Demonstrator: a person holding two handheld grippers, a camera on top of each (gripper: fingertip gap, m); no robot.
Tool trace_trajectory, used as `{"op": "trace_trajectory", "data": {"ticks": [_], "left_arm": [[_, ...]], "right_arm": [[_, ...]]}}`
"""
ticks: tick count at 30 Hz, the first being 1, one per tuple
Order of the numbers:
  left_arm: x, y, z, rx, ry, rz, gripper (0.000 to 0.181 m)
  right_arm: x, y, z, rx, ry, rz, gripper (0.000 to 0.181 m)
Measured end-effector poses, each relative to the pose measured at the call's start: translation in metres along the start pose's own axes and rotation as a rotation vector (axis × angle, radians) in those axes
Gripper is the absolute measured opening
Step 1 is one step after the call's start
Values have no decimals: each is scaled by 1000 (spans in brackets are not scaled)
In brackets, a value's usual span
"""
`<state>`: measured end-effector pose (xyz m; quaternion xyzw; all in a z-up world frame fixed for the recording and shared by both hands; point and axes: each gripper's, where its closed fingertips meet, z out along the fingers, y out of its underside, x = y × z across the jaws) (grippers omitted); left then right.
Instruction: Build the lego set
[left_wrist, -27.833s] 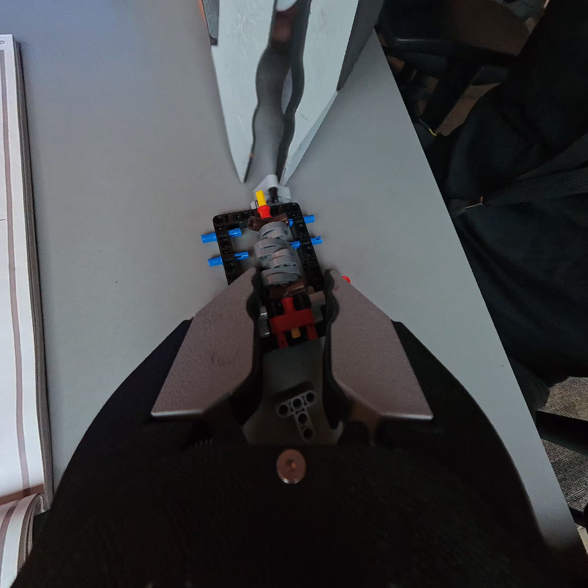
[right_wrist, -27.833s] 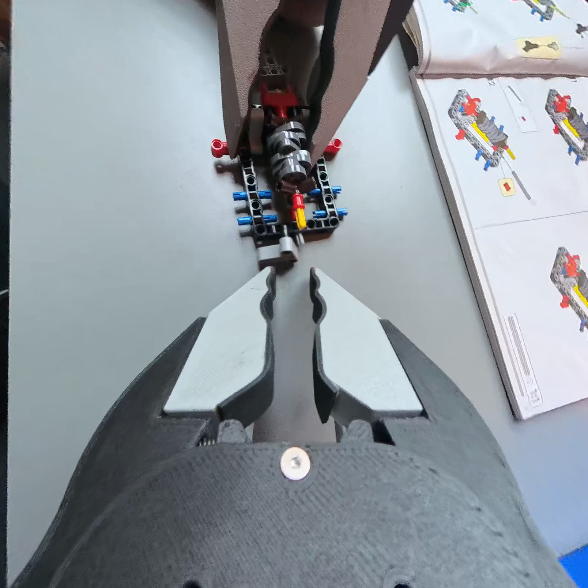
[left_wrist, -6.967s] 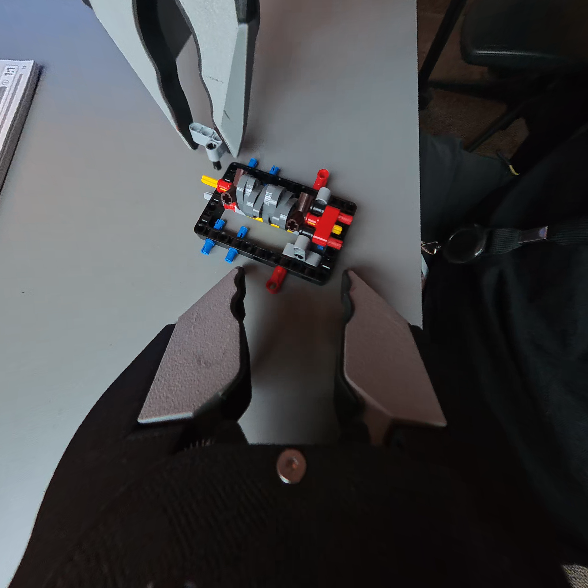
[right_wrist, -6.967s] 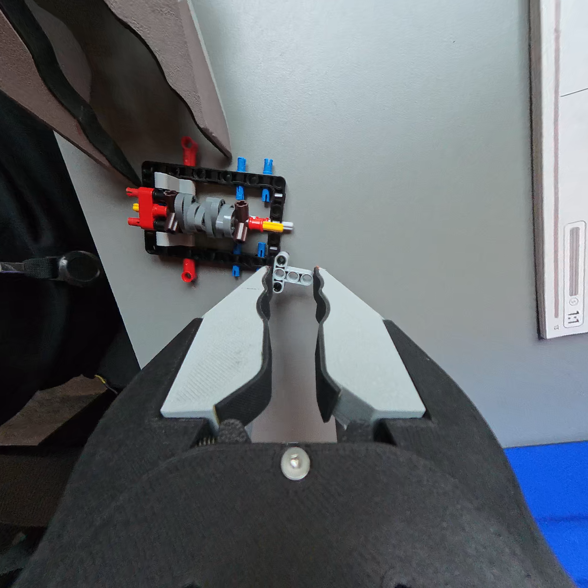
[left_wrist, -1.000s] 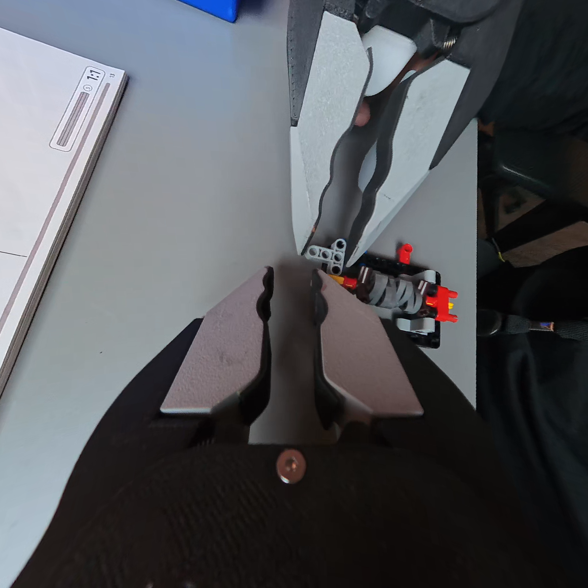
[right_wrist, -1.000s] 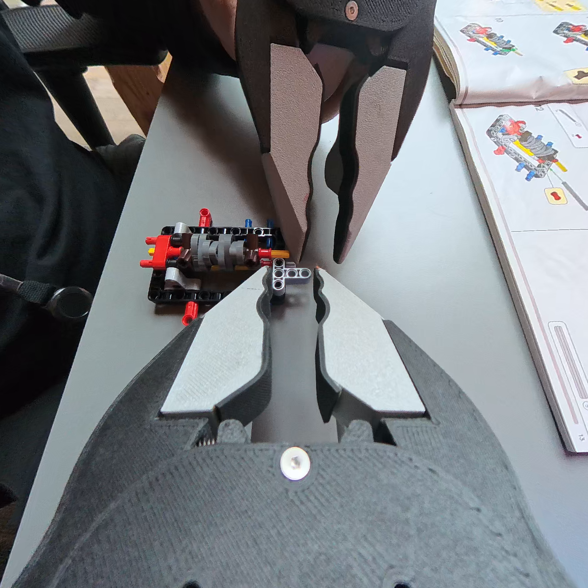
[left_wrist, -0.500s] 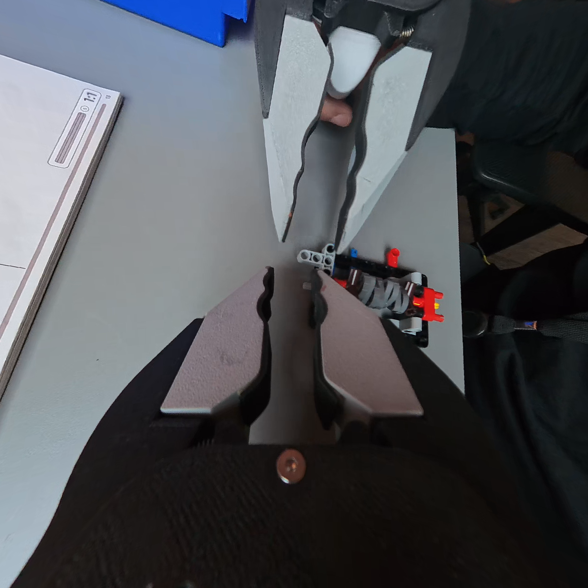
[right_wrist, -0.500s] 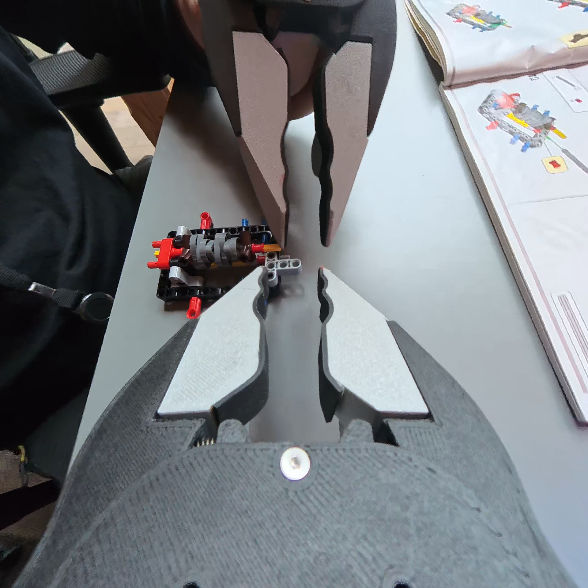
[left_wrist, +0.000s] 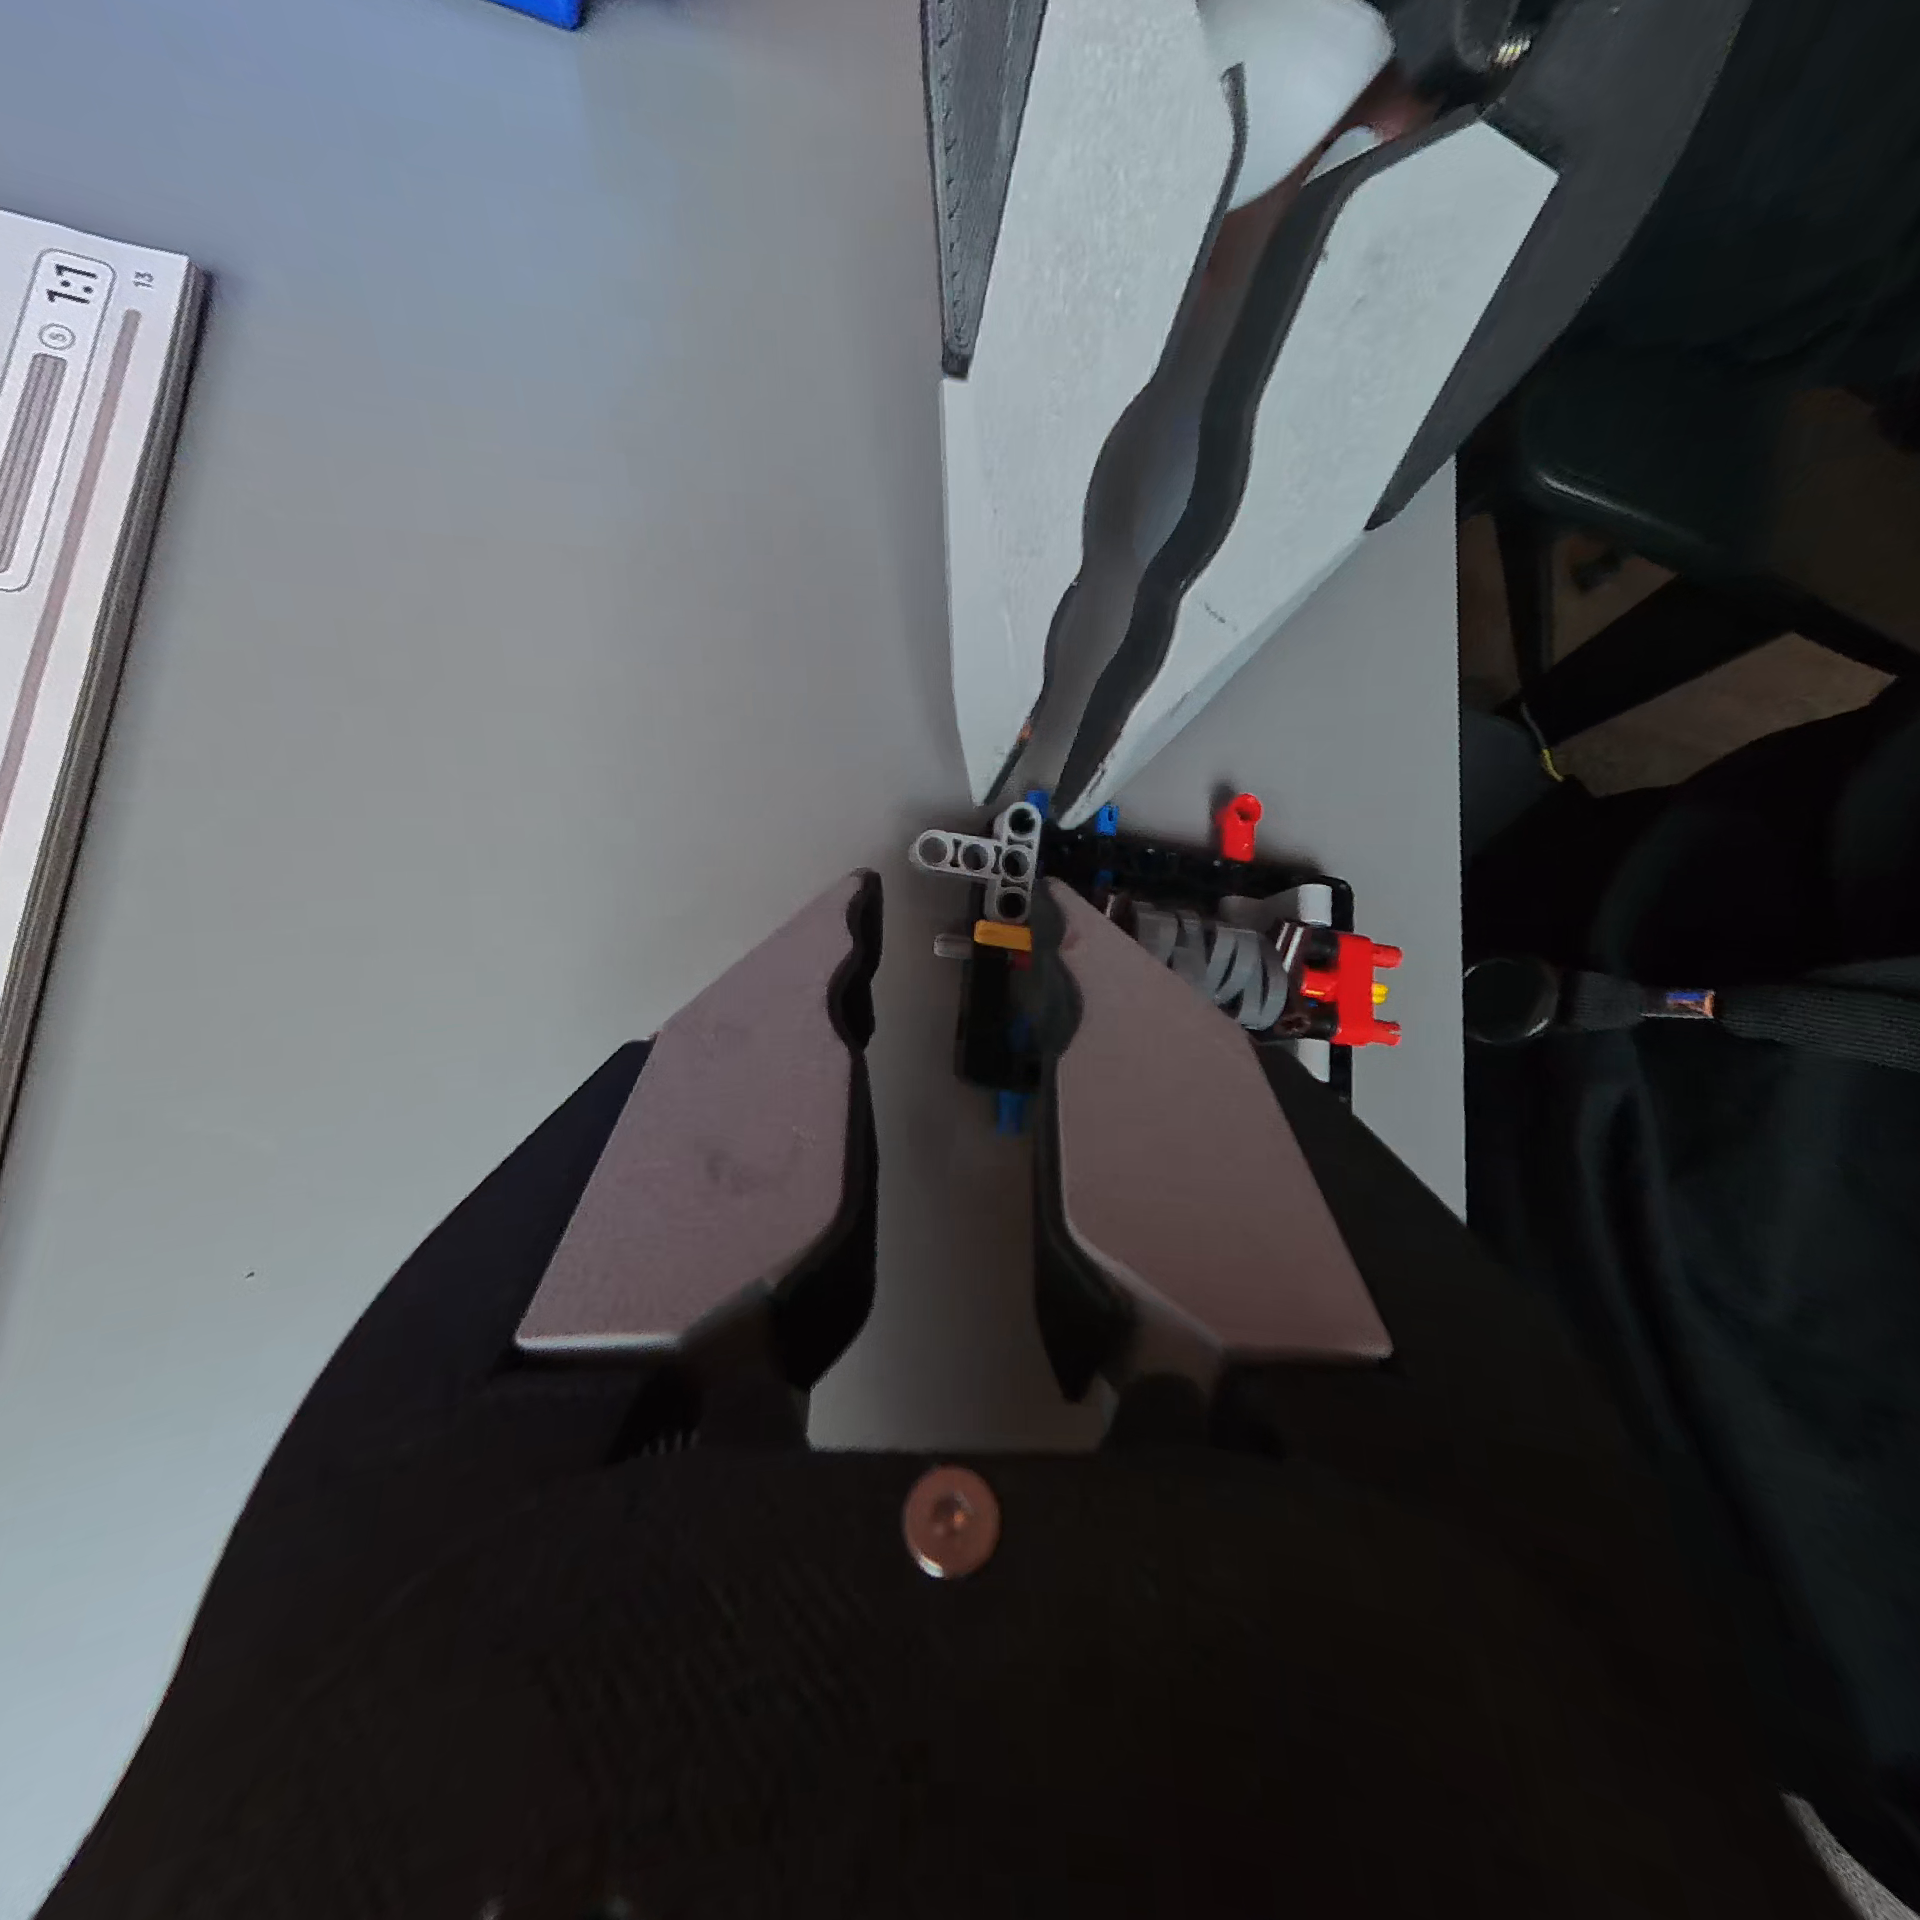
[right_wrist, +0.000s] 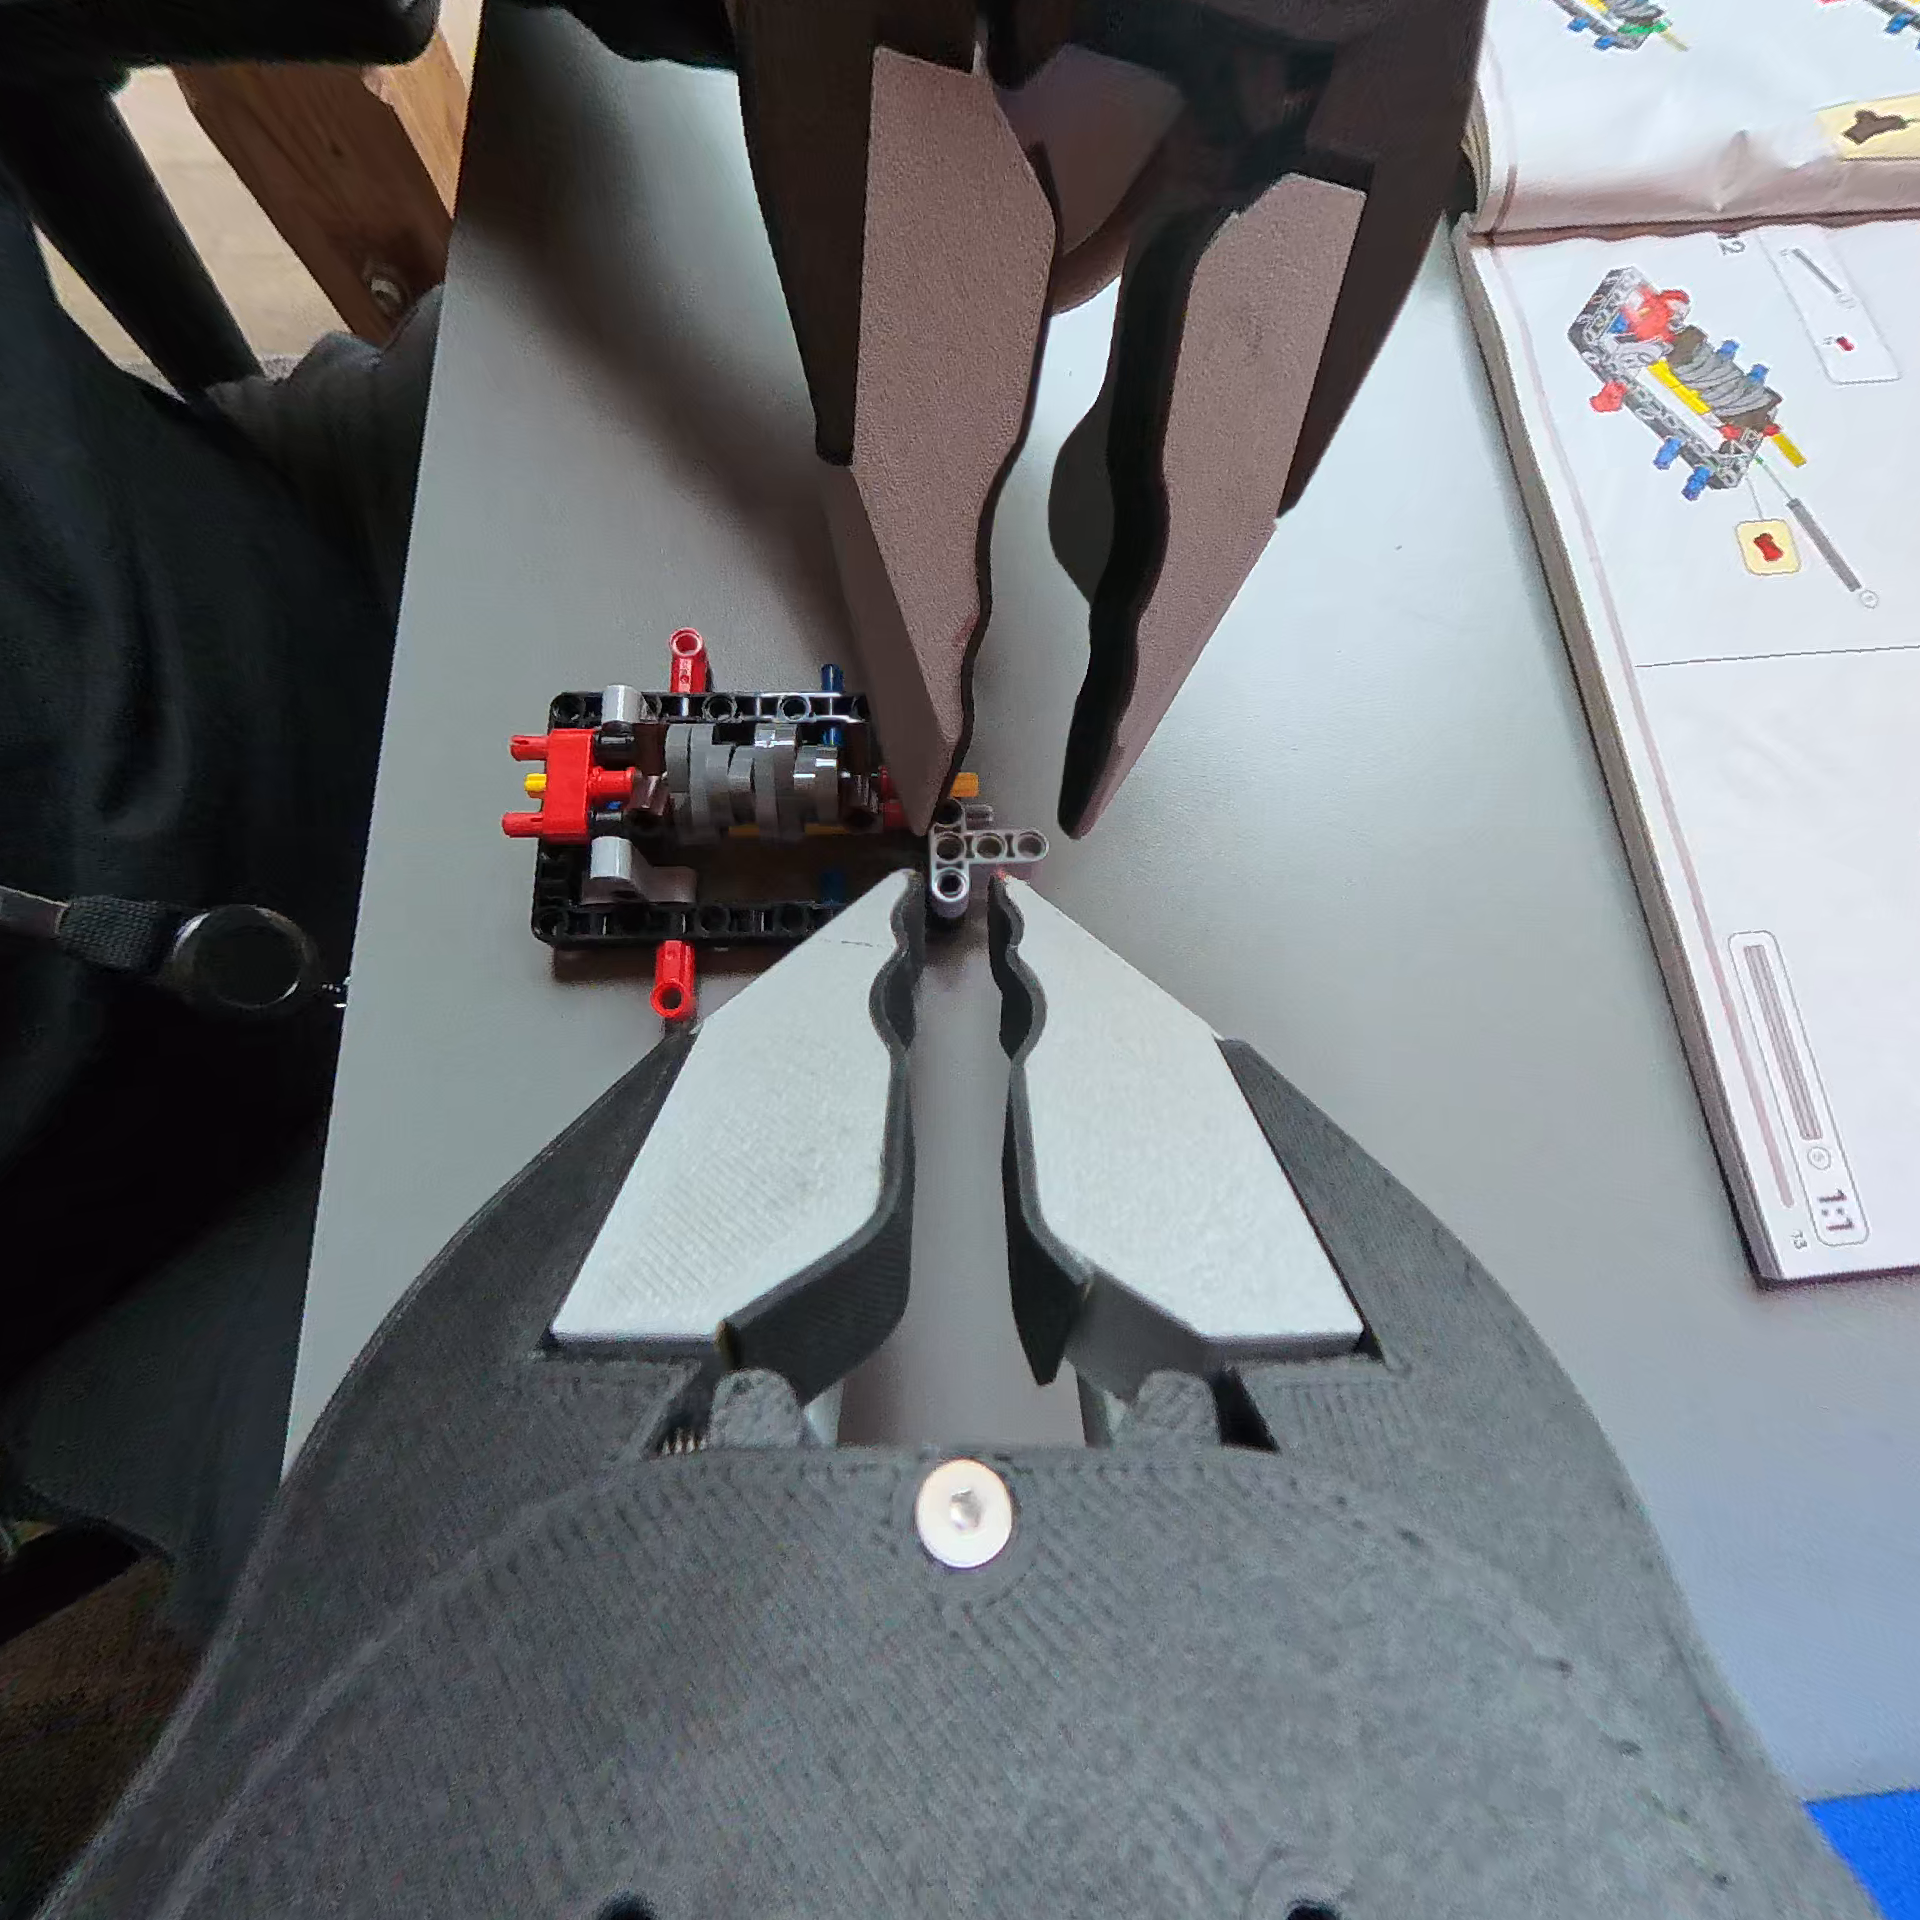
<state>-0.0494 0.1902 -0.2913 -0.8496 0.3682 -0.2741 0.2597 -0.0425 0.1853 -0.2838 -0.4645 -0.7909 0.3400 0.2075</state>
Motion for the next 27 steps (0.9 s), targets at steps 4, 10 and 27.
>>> {"op": "trace_trajectory", "data": {"ticks": [4, 10, 27], "left_arm": [[2, -1, 1, -19, 2, 19, 19], [6, 0, 0, -77, -42, 98, 7], [4, 3, 5, -262, -84, 202, 4]], "right_arm": [[0, 5, 6, -48, 6, -14, 5], [2, 6, 8, -59, 38, -30, 4], [1, 14, 11, -60, -30, 17, 4]]}}
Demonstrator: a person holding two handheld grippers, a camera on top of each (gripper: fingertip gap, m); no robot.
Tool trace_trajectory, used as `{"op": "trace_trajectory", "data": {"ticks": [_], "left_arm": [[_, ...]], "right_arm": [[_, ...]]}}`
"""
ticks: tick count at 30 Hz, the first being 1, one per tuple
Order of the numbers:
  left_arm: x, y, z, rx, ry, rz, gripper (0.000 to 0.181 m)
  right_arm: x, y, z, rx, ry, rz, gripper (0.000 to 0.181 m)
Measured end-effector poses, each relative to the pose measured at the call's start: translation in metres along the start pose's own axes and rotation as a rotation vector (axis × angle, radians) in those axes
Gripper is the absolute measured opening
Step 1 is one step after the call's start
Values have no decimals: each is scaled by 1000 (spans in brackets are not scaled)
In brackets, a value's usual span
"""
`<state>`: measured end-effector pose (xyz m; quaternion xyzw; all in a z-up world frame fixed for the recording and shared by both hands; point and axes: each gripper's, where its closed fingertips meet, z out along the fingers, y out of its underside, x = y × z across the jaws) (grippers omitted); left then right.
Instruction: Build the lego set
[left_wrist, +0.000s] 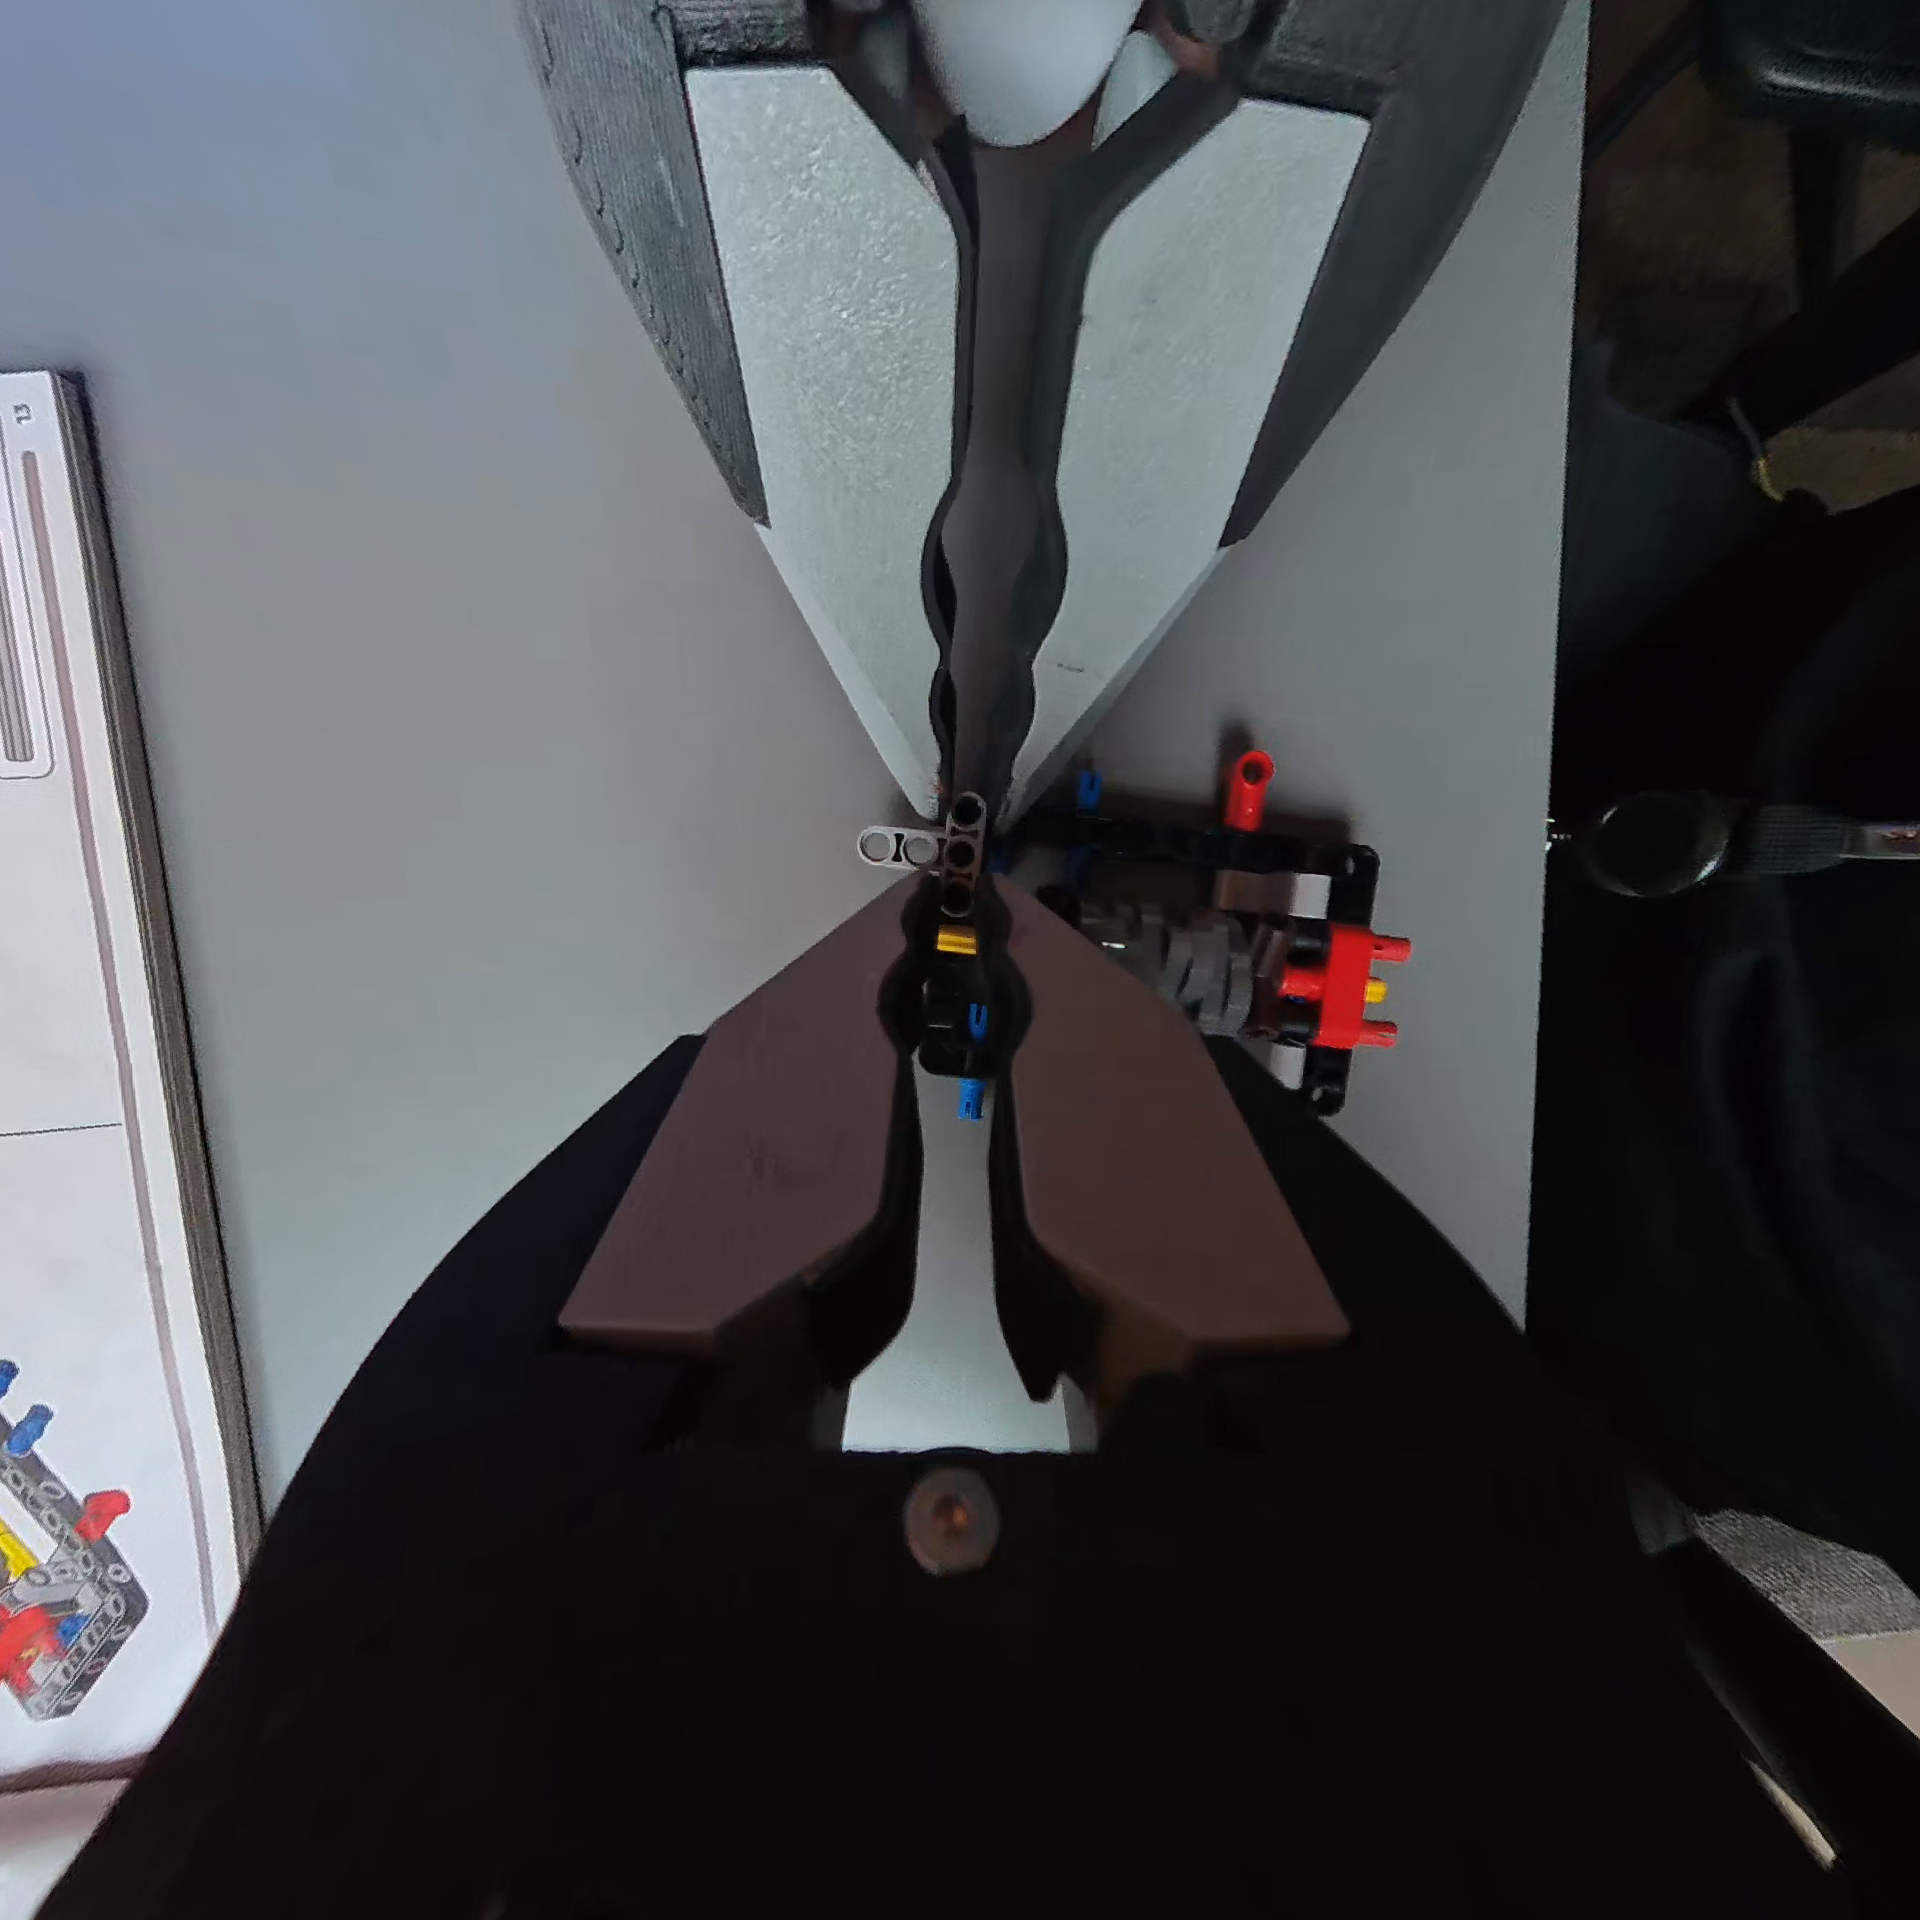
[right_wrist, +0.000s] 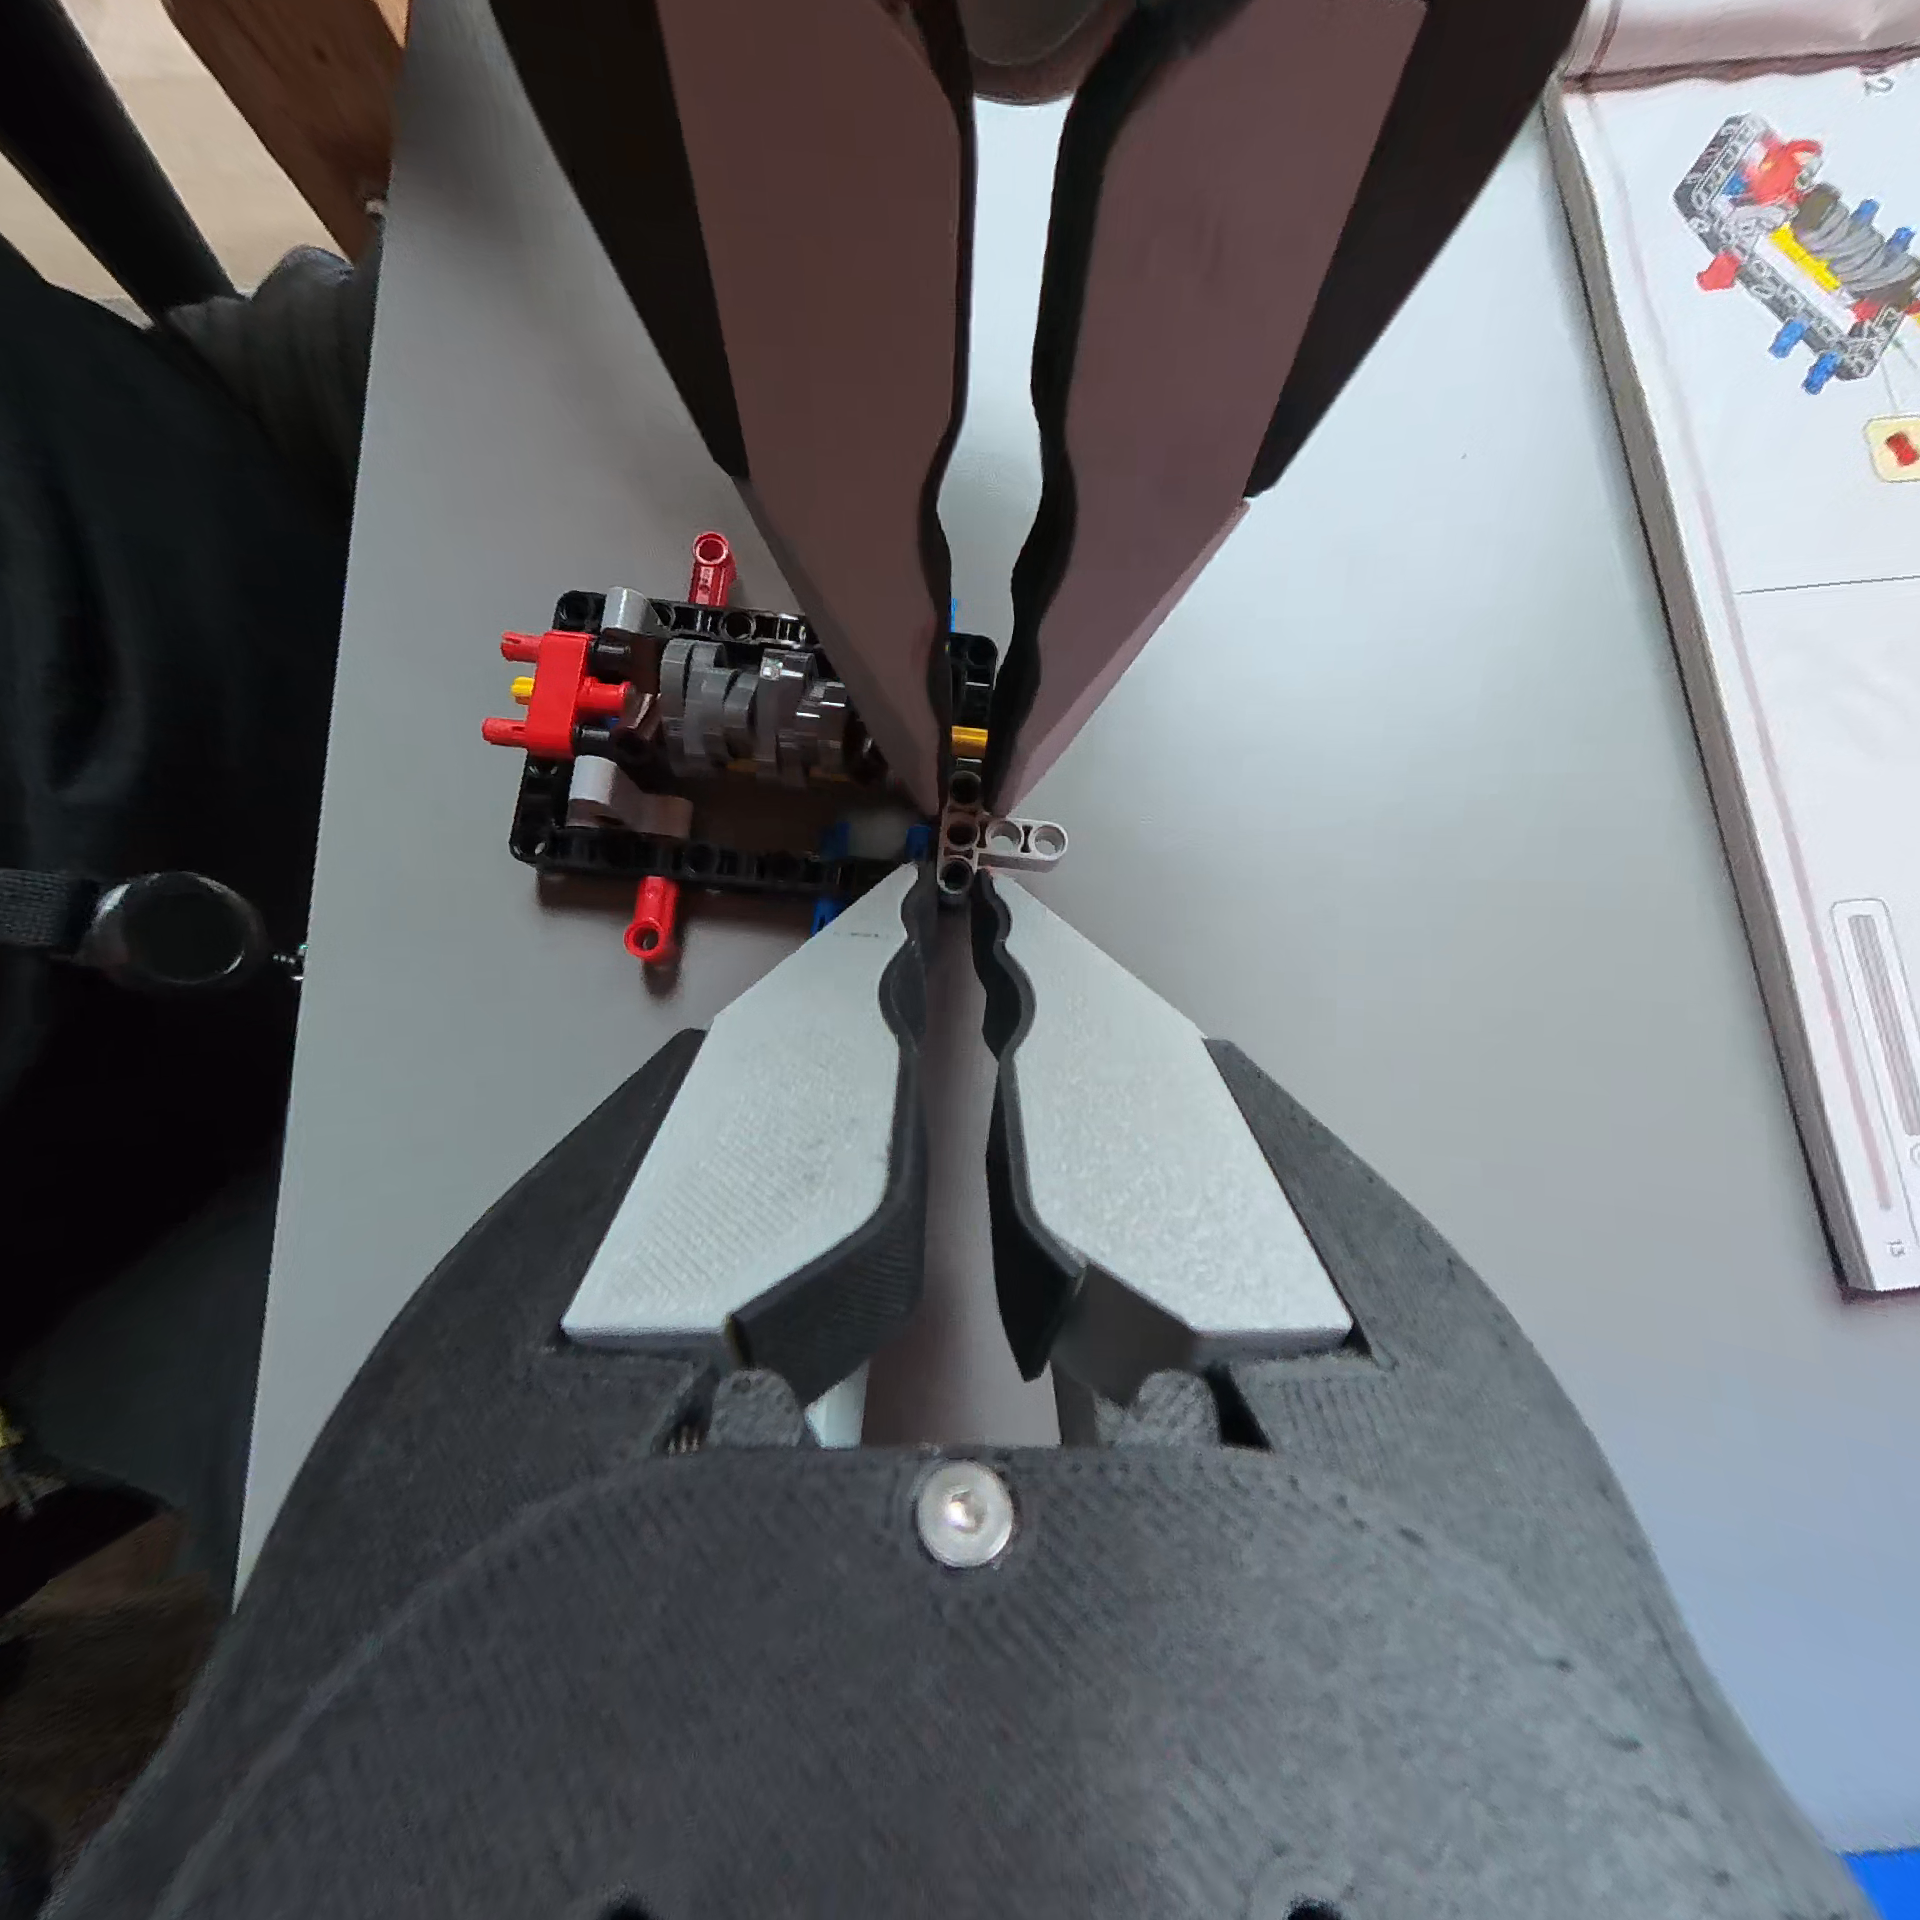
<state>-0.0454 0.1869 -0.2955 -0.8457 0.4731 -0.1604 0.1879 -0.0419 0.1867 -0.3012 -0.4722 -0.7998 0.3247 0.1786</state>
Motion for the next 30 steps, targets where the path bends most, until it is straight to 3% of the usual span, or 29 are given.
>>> {"op": "trace_trajectory", "data": {"ticks": [5, 10, 12, 16, 20, 23, 25, 30], "left_arm": [[1, -1, 0, 16, 3, -2, 5], [0, -4, 1, 38, 0, -16, 5], [-7, -6, -2, 47, -51, 8, 20], [-13, -17, -29, 144, -66, -22, 37], [-18, -22, -61, 262, -83, -67, 31], [-6, -13, -65, 272, -23, -126, 33], [9, -1, -60, 253, 16, -166, 44], [38, 41, -40, 152, -33, -185, 48]], "right_arm": [[-1, -1, -1, 8, -70, 87, 6], [8, -10, -18, 112, -19, 113, 16], [9, -11, -23, 144, -17, 152, 23], [8, -5, -23, 145, 9, 193, 25], [1, 4, -25, 135, 19, 218, 27], [-8, 6, -22, 133, 0, 213, 32], [-17, 7, -19, 103, -24, 209, 32], [-44, 14, -13, 22, -55, 178, 27]]}}
